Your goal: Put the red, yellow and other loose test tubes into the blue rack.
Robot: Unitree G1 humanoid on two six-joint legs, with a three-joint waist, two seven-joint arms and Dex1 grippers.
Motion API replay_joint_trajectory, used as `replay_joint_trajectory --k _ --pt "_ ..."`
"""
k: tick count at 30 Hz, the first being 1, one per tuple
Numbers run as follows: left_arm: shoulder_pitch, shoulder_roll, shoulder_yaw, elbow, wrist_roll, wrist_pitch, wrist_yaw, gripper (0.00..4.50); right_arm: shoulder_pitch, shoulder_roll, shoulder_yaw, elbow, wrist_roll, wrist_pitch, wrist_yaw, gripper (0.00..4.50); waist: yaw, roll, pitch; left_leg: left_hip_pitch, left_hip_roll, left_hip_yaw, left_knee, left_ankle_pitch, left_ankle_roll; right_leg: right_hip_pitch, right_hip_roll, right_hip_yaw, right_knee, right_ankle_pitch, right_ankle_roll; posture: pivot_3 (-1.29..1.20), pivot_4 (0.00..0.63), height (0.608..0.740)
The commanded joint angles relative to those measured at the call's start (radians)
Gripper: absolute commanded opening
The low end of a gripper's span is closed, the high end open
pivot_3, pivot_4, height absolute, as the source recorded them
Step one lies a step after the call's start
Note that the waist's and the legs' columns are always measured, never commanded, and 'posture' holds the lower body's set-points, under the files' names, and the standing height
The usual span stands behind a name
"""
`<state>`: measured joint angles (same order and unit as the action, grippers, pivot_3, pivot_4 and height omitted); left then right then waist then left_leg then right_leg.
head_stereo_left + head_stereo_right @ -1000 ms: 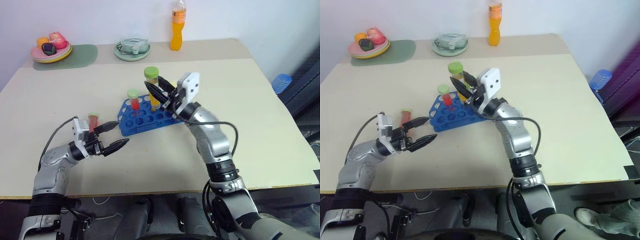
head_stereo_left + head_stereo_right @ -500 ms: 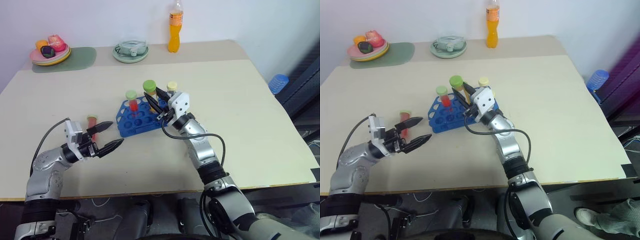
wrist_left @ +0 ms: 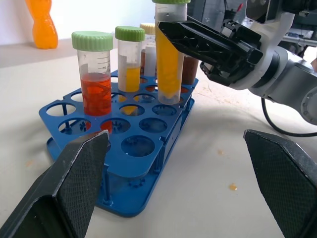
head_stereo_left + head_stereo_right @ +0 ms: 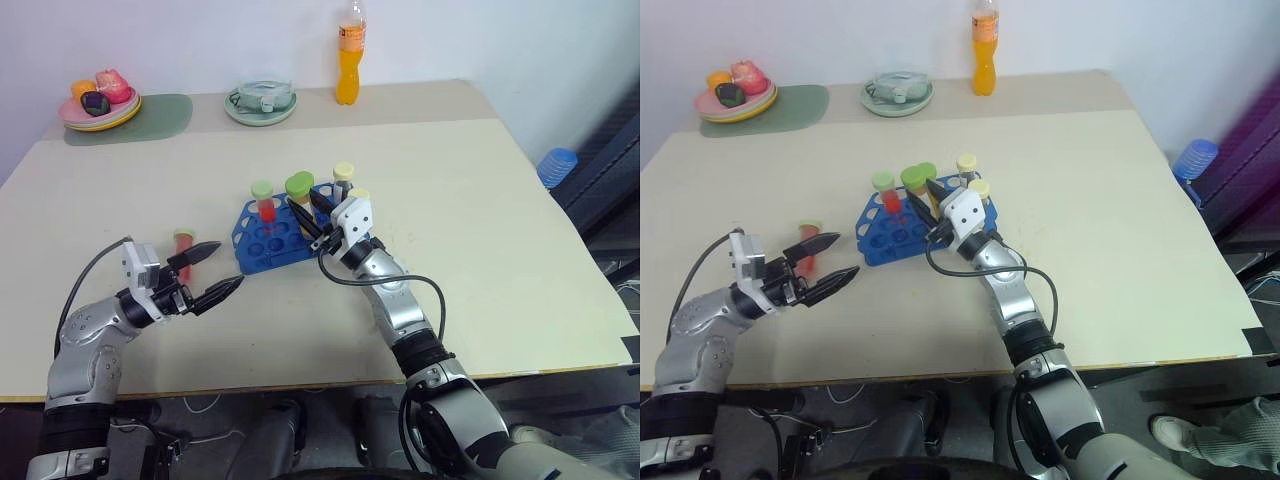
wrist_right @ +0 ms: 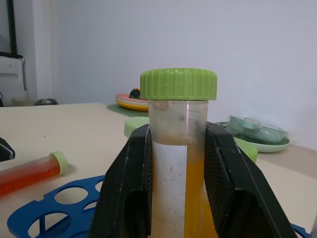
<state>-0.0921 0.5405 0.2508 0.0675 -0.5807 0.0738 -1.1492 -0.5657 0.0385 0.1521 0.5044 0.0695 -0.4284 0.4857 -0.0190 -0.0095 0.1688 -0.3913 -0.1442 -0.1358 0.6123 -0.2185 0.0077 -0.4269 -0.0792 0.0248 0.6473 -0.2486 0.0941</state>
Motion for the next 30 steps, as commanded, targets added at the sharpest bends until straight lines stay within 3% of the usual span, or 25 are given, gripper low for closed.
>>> replay_joint_trajectory --k 1,17,30 --pt "-0.013 -0.001 0.016 -0.019 -0.016 -0.016 0.001 4.50 0.004 -0.005 -0.009 -0.017 0.002 -0.013 -0.007 0.82 0.000 0.000 0.000 0.000 0.000 0.000 0.000 0.000 0.000 0.000 0.000 0.000 0.000 0.000 0.000 0.00 0.150 0.740" --pt "-0.032 -0.004 0.007 0.001 -0.009 -0.017 -0.011 4.50 0.075 -0.023 -0.002 -0.103 -0.009 0.024 -0.043 0.82 0.001 0.000 0.000 0.000 0.000 0.000 0.000 0.000 0.000 0.000 0.000 0.000 0.000 0.000 0.000 0.00 0.150 0.740" --pt "-0.001 0.008 0.024 -0.041 -0.016 -0.006 0.004 4.50 0.005 0.001 0.007 0.021 -0.013 -0.002 -0.040 0.82 -0.001 0.000 0.000 0.000 0.000 0.000 0.000 0.000 0.000 0.000 0.000 0.000 0.000 0.000 0.000 0.00 0.150 0.740"
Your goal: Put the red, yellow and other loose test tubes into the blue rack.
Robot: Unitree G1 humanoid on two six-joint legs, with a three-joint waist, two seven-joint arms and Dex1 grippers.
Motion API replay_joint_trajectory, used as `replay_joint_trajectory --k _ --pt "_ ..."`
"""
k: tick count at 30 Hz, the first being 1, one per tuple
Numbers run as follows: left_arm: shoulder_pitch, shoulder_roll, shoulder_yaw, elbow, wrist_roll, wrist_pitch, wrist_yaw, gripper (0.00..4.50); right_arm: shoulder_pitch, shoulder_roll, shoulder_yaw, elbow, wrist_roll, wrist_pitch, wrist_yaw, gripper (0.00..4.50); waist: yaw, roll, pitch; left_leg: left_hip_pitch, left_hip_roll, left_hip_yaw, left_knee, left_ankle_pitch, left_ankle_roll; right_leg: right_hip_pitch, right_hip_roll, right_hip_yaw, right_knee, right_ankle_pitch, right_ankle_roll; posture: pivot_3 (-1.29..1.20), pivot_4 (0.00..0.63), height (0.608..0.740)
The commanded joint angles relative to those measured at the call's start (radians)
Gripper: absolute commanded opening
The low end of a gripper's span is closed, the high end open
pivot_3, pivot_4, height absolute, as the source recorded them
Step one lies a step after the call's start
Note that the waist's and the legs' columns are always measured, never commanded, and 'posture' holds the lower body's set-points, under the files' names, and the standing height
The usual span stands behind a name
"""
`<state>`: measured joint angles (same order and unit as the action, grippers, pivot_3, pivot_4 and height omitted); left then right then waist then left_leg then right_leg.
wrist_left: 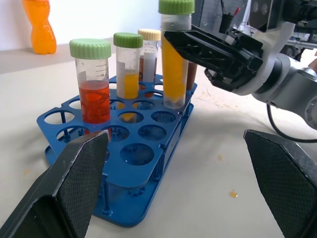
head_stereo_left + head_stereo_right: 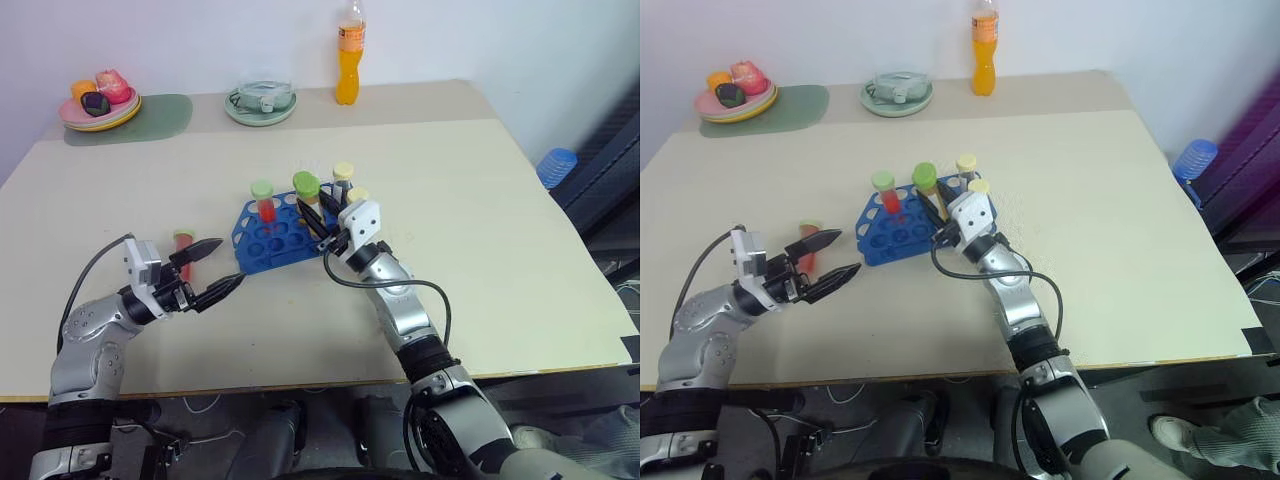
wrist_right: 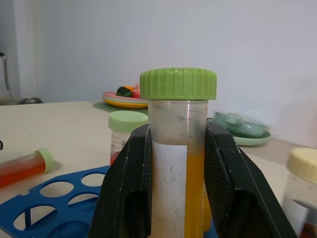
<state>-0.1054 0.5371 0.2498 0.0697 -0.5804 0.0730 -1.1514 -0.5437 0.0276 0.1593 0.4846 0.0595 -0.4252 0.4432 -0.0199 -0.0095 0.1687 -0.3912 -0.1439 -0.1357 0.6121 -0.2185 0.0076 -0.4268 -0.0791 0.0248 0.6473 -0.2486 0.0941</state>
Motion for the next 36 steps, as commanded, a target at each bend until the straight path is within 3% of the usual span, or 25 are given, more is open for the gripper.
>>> replay_joint_trajectory --k 1,8,14,16,28,36 --pt "0.018 0.012 0.027 -0.049 -0.018 -0.005 0.009 4.50 -0.022 0.013 -0.003 0.052 -0.001 -0.009 0.003 0.82 0.000 0.000 0.000 0.000 0.000 0.000 0.000 0.000 0.000 0.000 0.000 0.000 0.000 0.000 0.000 0.00 0.150 0.740" --pt "0.055 0.009 0.038 -0.086 -0.025 -0.003 0.035 4.50 -0.035 0.022 -0.034 0.094 0.059 -0.001 0.047 0.82 -0.001 0.000 0.000 0.001 0.000 0.000 0.000 0.000 0.000 0.000 0.000 0.000 0.000 0.000 0.000 0.00 0.150 0.740" --pt "0.067 0.008 0.038 -0.102 -0.031 0.000 0.048 4.50 -0.030 0.020 -0.040 0.099 0.039 -0.012 0.031 3.76 0.001 0.000 0.000 0.001 0.000 0.000 0.000 0.000 0.000 0.000 0.000 0.000 0.000 0.000 0.000 0.00 0.150 0.740" --pt "0.070 0.008 0.037 -0.106 -0.034 0.001 0.050 4.50 -0.027 0.019 -0.040 0.100 0.028 -0.018 0.021 4.46 0.001 0.000 0.000 0.000 0.000 0.000 -0.001 0.000 0.000 0.000 0.000 0.000 0.000 0.000 0.000 0.00 0.150 0.740" --pt "0.057 -0.008 0.049 -0.109 -0.070 0.031 0.111 4.50 0.025 -0.041 -0.034 -0.057 -0.001 0.023 0.015 4.46 0.006 0.000 0.000 0.000 0.000 0.000 0.000 0.000 0.000 0.000 0.000 0.000 -0.001 0.000 0.000 0.00 0.150 0.740" --pt "0.008 -0.069 0.116 -0.161 -0.153 0.141 0.331 4.50 0.158 -0.202 -0.023 -0.387 0.098 0.286 0.174 4.46 0.011 0.000 0.000 -0.001 0.000 0.000 0.000 0.000 0.000 0.001 0.000 0.000 -0.001 0.000 0.000 0.00 0.150 0.740"
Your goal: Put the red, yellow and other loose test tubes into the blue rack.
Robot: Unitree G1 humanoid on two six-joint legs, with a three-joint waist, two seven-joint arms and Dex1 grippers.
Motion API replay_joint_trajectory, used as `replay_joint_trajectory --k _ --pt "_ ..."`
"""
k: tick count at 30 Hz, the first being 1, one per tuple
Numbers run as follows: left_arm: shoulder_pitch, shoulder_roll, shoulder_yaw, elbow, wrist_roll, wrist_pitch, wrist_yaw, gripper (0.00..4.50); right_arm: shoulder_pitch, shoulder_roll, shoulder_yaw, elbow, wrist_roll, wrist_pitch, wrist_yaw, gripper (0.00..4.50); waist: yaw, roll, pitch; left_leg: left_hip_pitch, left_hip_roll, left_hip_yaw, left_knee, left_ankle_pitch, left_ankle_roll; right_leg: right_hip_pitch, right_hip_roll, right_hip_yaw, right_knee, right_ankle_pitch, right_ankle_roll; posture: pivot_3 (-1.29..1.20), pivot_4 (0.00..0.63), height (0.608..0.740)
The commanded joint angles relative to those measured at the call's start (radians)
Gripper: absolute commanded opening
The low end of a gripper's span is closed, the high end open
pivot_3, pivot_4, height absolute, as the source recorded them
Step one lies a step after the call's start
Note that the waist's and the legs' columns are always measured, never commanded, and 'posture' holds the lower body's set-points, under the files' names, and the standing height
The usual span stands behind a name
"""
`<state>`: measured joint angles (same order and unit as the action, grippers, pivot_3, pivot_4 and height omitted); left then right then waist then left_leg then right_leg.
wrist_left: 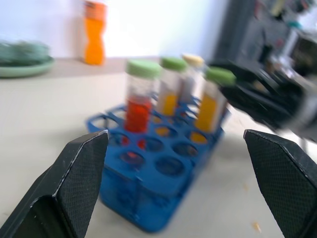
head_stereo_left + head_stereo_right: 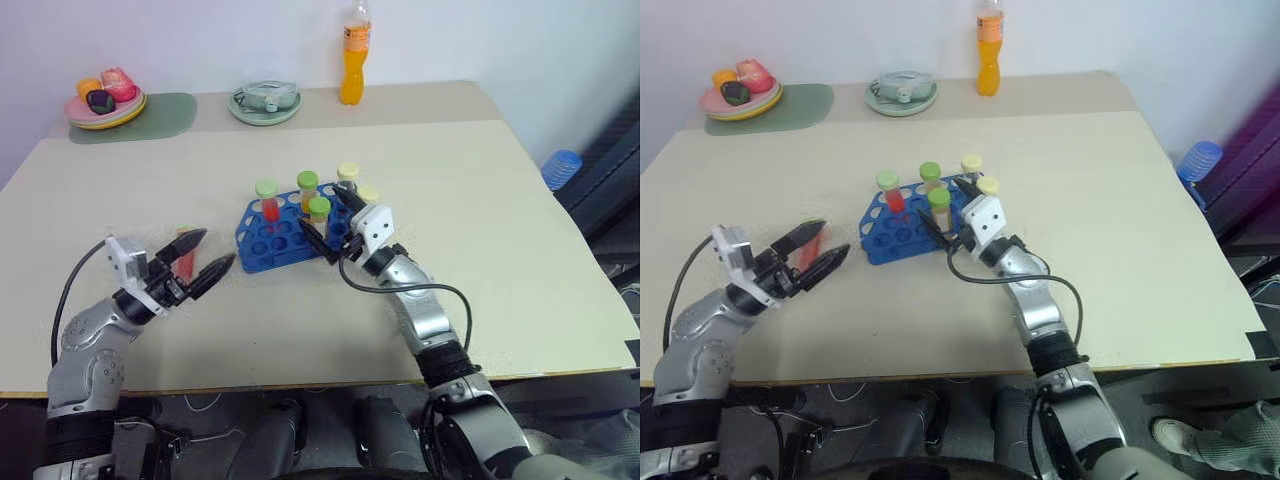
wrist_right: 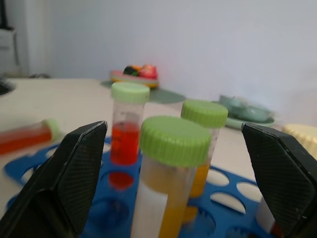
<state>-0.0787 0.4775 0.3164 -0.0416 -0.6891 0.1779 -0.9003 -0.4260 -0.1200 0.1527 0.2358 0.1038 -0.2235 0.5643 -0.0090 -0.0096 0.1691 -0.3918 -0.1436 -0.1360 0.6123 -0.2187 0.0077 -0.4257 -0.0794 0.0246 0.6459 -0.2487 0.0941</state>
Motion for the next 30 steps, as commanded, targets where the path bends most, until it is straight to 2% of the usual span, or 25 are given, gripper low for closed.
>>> replay_joint_trajectory --k 1,3,8,10,14,16,18,23,30 --pt "-0.027 -0.017 0.062 -0.058 -0.053 0.054 0.119 4.50 0.065 -0.082 -0.020 -0.185 0.070 0.126 0.070 4.46 0.001 0.000 0.000 0.000 0.000 0.000 0.000 0.000 0.000 0.000 0.000 0.000 0.000 0.000 0.000 0.00 0.150 0.740" --pt "-0.050 -0.028 0.081 -0.085 -0.045 0.091 0.234 4.50 0.120 -0.152 -0.035 -0.282 0.107 0.203 0.109 4.46 0.001 0.000 0.000 0.000 0.000 0.000 0.000 0.000 0.000 0.001 0.000 0.000 0.000 0.000 0.000 0.00 0.150 0.740" --pt "-0.116 -0.007 0.105 -0.200 0.010 0.352 0.651 4.50 0.233 -0.341 -0.127 -0.493 0.207 0.367 0.183 4.46 -0.001 -0.002 0.001 -0.002 0.000 0.000 0.001 0.000 0.000 0.002 -0.001 0.000 0.000 0.000 0.001 0.00 0.150 0.740" --pt "-0.167 0.009 0.131 -0.238 -0.041 0.526 0.799 4.50 0.237 -0.408 -0.171 -0.550 0.256 0.423 0.213 4.46 -0.001 -0.003 0.002 -0.002 0.000 0.000 0.001 0.000 0.000 0.002 -0.001 0.000 0.000 -0.001 0.002 0.00 0.150 0.740" --pt "-0.381 0.038 0.246 -0.177 -0.160 1.070 1.103 4.50 0.177 -0.507 -0.219 -0.601 0.326 0.496 0.271 4.46 -0.001 -0.007 0.004 -0.003 0.000 0.000 0.002 0.000 0.001 0.002 0.000 -0.002 0.001 -0.001 0.003 0.00 0.150 0.740" --pt "-0.522 0.033 0.301 -0.115 -0.153 1.242 1.169 4.50 0.127 -0.534 -0.229 -0.606 0.356 0.517 0.298 4.46 0.001 -0.009 0.005 -0.004 0.000 -0.001 0.003 0.000 0.001 0.002 0.000 -0.003 0.001 -0.002 0.004 0.00 0.150 0.740" --pt "-0.654 0.023 0.355 -0.021 -0.087 1.391 1.225 4.50 0.081 -0.542 -0.230 -0.606 0.374 0.538 0.306 4.46 0.001 -0.011 0.005 -0.005 0.000 -0.001 0.004 0.000 0.000 0.001 0.000 -0.003 0.001 -0.002 0.004 0.00 0.150 0.740" --pt "-0.775 0.077 0.321 0.215 -0.127 1.437 1.357 4.50 0.028 -0.534 -0.206 -0.602 0.361 0.559 0.299 4.46 0.000 -0.011 0.005 -0.005 0.000 -0.001 0.003 0.001 -0.007 0.000 0.000 -0.003 0.000 -0.002 0.004 0.00 0.150 0.740" --pt "-0.890 0.150 0.250 0.494 -0.248 1.437 1.501 4.50 0.014 -0.532 -0.197 -0.627 0.359 0.592 0.277 4.46 0.006 -0.013 0.006 -0.011 0.000 -0.001 0.008 0.001 -0.007 -0.003 0.000 -0.003 0.002 -0.001 0.004 0.00 0.150 0.740"
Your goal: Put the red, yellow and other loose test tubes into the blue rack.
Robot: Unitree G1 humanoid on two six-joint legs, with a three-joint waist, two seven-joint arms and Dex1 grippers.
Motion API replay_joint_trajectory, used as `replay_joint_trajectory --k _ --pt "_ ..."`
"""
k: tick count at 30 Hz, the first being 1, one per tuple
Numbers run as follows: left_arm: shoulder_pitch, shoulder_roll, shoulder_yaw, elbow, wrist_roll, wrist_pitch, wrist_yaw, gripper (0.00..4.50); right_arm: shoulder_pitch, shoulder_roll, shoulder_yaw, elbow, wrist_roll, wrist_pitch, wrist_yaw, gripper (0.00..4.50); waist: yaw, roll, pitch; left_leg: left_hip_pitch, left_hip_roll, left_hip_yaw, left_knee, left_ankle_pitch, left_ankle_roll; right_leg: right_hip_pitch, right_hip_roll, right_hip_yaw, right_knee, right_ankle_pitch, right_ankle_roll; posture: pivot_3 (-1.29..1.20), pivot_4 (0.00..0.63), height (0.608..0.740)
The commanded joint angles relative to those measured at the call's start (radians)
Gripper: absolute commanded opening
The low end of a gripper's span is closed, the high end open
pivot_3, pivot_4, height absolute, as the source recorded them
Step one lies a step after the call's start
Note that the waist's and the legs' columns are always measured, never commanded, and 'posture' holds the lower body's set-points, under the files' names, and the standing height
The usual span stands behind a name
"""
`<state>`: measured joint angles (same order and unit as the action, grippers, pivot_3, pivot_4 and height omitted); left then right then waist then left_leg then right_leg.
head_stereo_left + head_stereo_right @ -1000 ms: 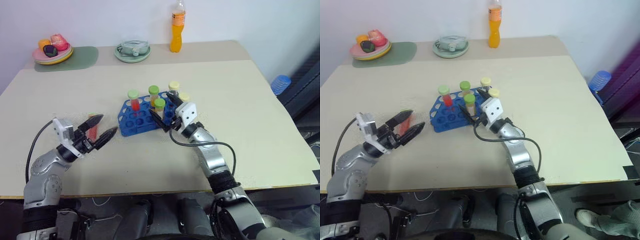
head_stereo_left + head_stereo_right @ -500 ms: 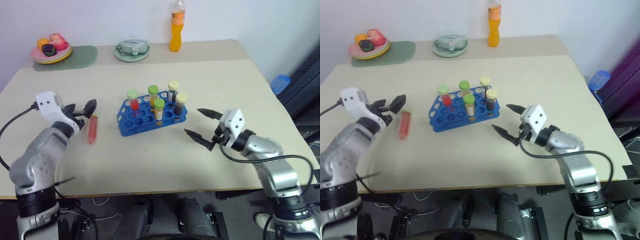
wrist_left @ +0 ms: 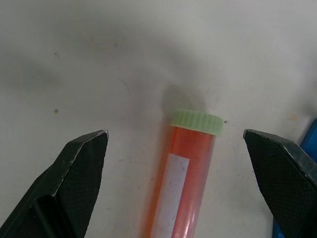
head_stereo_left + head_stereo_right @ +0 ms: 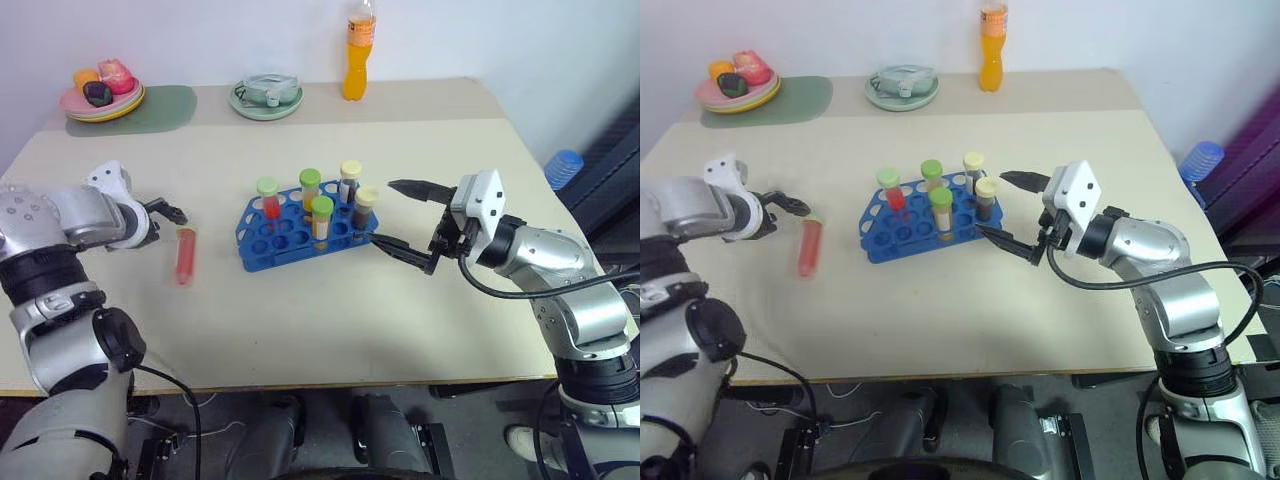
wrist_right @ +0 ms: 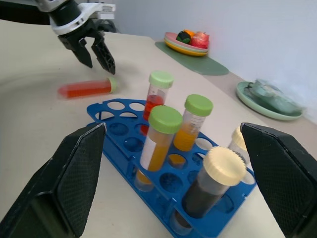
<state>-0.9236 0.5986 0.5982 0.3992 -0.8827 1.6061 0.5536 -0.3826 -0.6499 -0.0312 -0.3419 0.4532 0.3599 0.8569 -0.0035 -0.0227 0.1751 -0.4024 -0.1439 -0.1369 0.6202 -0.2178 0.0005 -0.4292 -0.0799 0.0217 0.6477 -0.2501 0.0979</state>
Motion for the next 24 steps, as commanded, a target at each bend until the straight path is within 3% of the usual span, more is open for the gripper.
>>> replay_joint_trajectory --k 1,10,13,19,24 --pt "-0.068 0.030 -0.044 0.101 -0.050 0.008 0.056 4.50 -0.033 -0.002 -0.012 -0.057 0.011 0.019 -0.023 4.46 0.000 0.000 0.000 0.000 0.000 0.000 0.000 0.000 0.000 0.000 0.000 0.000 0.000 0.000 0.000 0.00 0.150 0.740" --pt "-0.149 0.022 -0.115 0.339 -0.007 0.008 0.137 4.50 -0.023 -0.008 -0.031 -0.101 0.020 0.071 -0.057 4.46 0.014 0.000 0.000 -0.003 0.000 0.000 0.005 -0.001 0.001 -0.001 0.000 0.000 0.001 0.000 0.000 0.00 0.150 0.740" --pt "-0.145 0.003 -0.109 0.341 0.017 0.008 0.156 3.63 -0.014 -0.007 -0.035 -0.099 0.017 0.068 -0.059 4.50 0.015 0.000 0.000 -0.004 0.000 0.000 0.006 -0.002 0.001 -0.002 0.000 0.000 0.002 0.000 0.000 0.00 0.150 0.740" --pt "-0.130 -0.012 -0.073 0.322 0.044 0.008 0.172 1.00 0.012 0.000 -0.035 -0.090 0.008 0.047 -0.056 4.50 0.016 0.000 0.000 -0.004 0.000 0.000 0.007 -0.002 0.001 -0.002 0.000 0.000 0.002 0.000 0.000 0.00 0.150 0.740" --pt "-0.045 0.011 -0.095 0.198 -0.030 0.008 0.160 1.00 0.027 0.005 -0.029 -0.081 0.003 0.027 -0.050 4.50 0.015 0.001 -0.001 -0.005 0.000 0.000 0.008 -0.002 0.002 -0.002 0.000 0.000 0.002 0.000 0.001 0.00 0.150 0.740"
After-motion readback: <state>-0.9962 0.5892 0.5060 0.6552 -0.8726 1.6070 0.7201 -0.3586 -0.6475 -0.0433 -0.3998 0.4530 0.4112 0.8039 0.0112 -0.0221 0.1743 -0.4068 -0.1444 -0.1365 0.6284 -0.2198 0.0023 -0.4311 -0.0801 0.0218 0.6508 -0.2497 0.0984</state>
